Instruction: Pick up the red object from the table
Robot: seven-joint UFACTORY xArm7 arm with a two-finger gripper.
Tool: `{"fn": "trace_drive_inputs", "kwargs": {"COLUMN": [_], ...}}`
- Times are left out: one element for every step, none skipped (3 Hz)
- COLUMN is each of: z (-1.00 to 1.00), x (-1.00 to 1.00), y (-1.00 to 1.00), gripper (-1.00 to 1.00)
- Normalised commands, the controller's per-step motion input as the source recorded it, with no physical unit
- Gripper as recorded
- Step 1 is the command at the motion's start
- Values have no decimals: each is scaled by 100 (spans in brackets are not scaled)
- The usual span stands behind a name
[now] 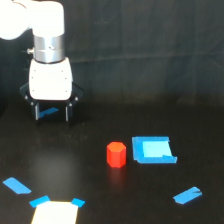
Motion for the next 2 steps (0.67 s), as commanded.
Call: {"fn": "trace_drive_inputs", "kwargs": {"z": [-100,-100], "x": [100,100], "y": [-100,-45], "gripper": [97,83]}}
